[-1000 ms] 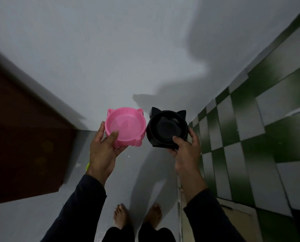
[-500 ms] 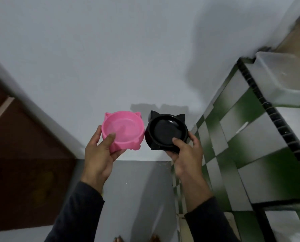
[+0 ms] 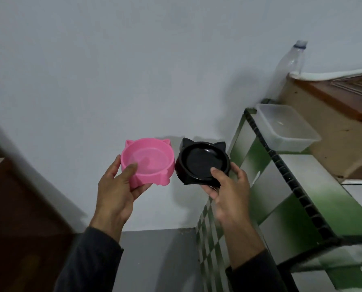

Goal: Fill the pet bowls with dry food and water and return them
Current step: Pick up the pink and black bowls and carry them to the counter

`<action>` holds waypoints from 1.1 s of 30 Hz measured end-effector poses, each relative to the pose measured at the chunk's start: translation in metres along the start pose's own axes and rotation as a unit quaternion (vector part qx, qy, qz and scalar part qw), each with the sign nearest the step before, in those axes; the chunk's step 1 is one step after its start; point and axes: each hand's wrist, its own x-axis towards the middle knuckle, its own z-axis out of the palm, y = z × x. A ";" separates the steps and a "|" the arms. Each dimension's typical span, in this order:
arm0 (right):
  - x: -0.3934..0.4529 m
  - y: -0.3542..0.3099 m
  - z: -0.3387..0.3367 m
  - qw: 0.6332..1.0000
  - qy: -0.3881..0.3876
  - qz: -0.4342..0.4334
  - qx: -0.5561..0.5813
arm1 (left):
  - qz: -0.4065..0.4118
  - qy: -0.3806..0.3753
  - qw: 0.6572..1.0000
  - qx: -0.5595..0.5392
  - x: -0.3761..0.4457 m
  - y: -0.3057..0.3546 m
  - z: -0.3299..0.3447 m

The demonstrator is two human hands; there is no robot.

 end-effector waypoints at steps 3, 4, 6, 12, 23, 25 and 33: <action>-0.006 -0.014 -0.004 1.000 0.004 -0.021 0.010 | 0.003 -0.014 1.000 -0.004 -0.007 0.007 0.014; -0.008 -0.018 -0.005 0.999 0.005 -0.029 0.013 | 0.004 -0.021 1.000 -0.003 -0.010 0.010 0.018; -0.015 -0.026 -0.006 0.999 0.008 -0.045 0.017 | 0.007 -0.035 0.999 -0.002 -0.013 0.016 0.025; -0.043 -0.047 -0.007 0.995 0.031 -0.092 0.032 | -0.006 -0.078 0.997 -0.001 -0.021 0.031 0.041; -0.138 -0.049 -0.045 0.966 0.181 -0.173 0.070 | -0.095 -0.212 0.971 0.050 -0.063 0.028 0.058; -0.157 -0.044 -0.055 0.959 0.209 -0.180 0.068 | -0.107 -0.229 0.966 0.059 -0.074 0.024 0.057; -0.254 -0.029 -0.104 0.915 0.327 -0.218 0.097 | -0.173 -0.326 0.923 0.107 -0.144 -0.006 0.054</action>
